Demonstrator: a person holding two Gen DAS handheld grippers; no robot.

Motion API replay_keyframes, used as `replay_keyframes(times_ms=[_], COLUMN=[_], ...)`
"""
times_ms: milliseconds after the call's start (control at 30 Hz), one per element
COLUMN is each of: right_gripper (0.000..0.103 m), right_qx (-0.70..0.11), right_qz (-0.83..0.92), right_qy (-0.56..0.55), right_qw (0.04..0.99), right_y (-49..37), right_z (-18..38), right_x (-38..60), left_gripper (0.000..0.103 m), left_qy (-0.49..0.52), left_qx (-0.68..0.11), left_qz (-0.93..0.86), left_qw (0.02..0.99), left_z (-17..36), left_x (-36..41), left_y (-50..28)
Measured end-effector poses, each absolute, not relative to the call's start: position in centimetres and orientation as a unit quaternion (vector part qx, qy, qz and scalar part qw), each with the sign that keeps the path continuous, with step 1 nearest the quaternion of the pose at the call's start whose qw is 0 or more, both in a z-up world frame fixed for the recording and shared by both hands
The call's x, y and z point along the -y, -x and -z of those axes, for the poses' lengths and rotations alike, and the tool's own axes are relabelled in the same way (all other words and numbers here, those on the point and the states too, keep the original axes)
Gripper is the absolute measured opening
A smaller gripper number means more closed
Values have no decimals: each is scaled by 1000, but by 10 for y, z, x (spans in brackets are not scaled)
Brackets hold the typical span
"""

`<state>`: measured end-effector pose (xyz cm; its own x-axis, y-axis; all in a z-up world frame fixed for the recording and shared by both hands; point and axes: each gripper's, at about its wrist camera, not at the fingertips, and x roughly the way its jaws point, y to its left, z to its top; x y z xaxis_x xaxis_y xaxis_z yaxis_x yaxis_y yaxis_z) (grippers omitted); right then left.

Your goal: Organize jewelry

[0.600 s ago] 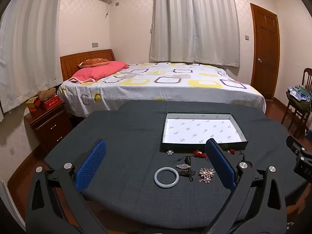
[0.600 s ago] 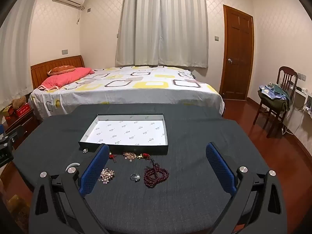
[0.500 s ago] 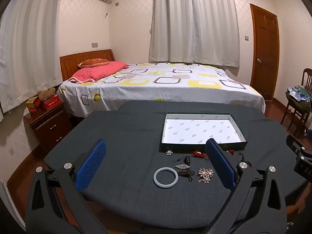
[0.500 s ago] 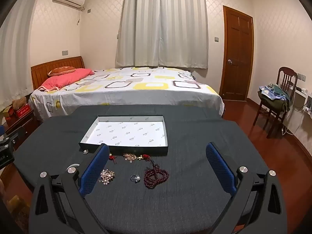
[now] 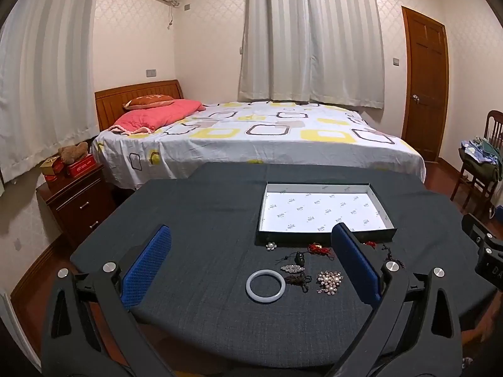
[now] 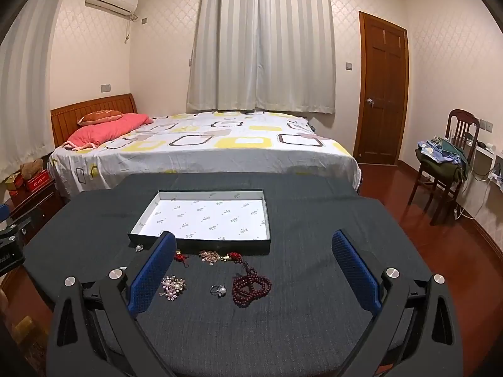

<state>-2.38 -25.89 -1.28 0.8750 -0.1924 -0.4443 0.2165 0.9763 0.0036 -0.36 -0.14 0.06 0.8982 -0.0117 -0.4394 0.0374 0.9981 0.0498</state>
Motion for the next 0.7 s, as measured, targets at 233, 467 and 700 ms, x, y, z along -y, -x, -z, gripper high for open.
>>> replay_keyframes(times_ms=[233,467,700], right_gripper=[96,96,96], right_qx=[-228,-227,-227], right_qz=[105,105,106], right_qy=[-27,-26,-25], right_qw=[968,968,968], right_y=[25,26,25], right_z=[11,12,12], right_x=[260,259,260], left_gripper=[99,99,99], left_qy=[-25,-23,-24], left_qx=[-231,-234,-234], left_qz=[14,15,15], left_qw=[973,972,972], left_z=[-2,-1,-1], left_x=[2,1,2], left_y=[3,3,2])
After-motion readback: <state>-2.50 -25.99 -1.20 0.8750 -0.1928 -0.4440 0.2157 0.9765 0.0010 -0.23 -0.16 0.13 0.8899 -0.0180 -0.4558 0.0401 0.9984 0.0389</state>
